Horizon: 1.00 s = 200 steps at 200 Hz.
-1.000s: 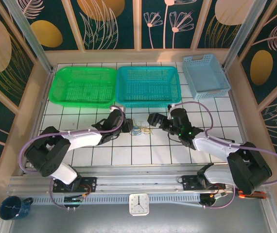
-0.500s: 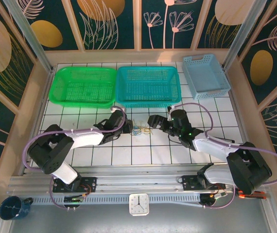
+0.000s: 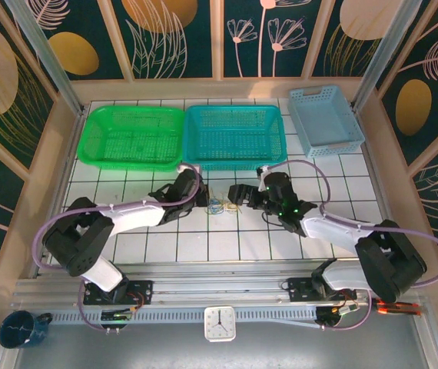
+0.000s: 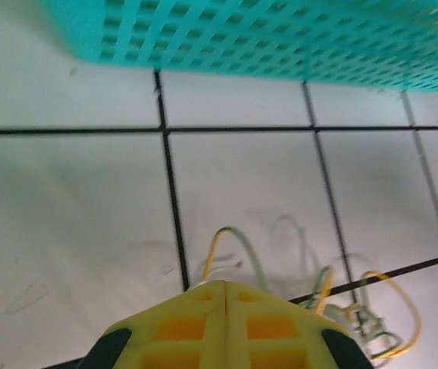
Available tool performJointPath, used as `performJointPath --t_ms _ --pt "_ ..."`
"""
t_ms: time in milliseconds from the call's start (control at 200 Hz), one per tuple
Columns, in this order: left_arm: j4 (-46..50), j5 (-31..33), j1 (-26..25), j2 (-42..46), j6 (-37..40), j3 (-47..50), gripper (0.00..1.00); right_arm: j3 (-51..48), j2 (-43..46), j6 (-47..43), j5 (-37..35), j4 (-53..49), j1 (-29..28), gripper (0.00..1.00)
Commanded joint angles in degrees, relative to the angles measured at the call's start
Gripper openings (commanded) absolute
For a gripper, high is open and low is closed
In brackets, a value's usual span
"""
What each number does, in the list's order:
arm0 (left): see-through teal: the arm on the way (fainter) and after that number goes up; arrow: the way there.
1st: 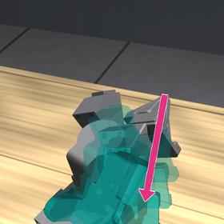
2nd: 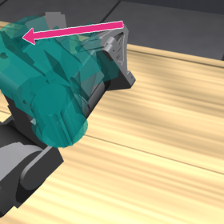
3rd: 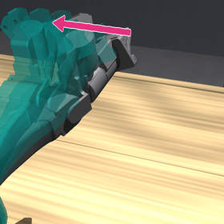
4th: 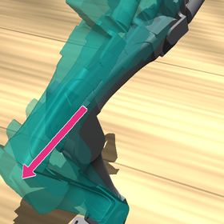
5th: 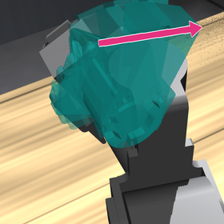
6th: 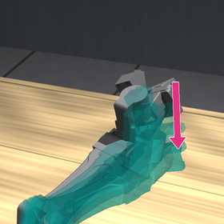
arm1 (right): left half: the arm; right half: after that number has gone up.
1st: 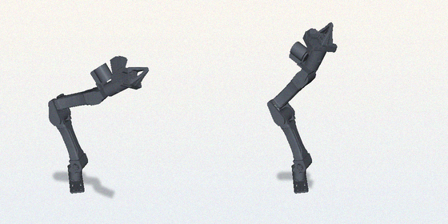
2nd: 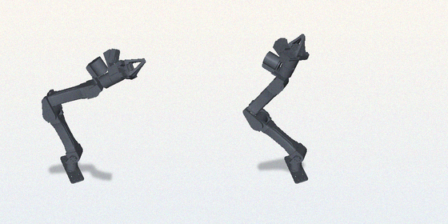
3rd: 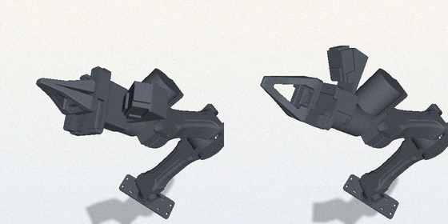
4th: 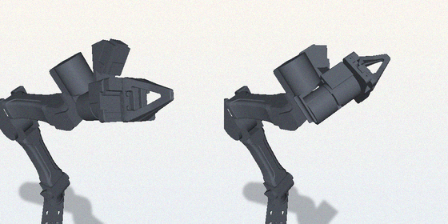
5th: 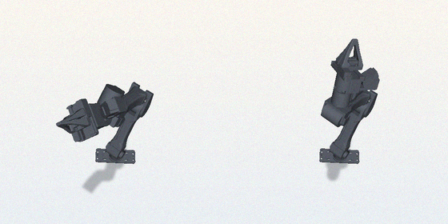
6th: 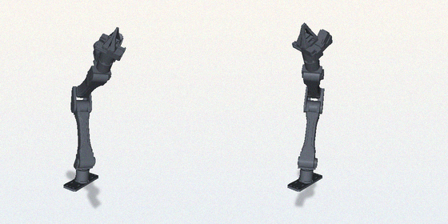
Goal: Untangle the cables
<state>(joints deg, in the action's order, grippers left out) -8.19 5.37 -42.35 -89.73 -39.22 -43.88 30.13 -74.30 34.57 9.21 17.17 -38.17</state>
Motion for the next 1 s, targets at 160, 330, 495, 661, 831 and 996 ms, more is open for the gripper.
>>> performJointPath --t_ms 160,330,495,661,831,996 --pt "4.4 -4.13 -0.34 3.63 2.78 -7.65 0.0 2.38 -5.52 -8.0 -3.66 7.38 -3.81 0.96" --pt "3.58 -7.33 -0.37 4.21 0.71 -9.12 0.0 2.56 -10.12 -7.79 -4.44 12.85 -4.87 0.95" --pt "3.09 -9.38 -0.3 5.11 -1.24 -9.79 0.0 3.16 -14.35 -6.19 -7.32 17.39 -5.29 0.94" --pt "2.24 -11.41 -0.36 6.54 -3.44 -9.51 0.0 4.0 -17.43 -4.91 -9.92 20.81 -5.51 0.94" --pt "0.79 -12.89 -0.31 8.2 -5.24 -8.95 0.0 6.66 -21.46 -3.71 -11.67 22.47 -5.61 0.92" --pt "-0.71 -14.41 -0.36 9.83 -7.2 -9.27 0.0 7.2 -24.9 -1.14 -13.4 23.58 -5.77 0.87"
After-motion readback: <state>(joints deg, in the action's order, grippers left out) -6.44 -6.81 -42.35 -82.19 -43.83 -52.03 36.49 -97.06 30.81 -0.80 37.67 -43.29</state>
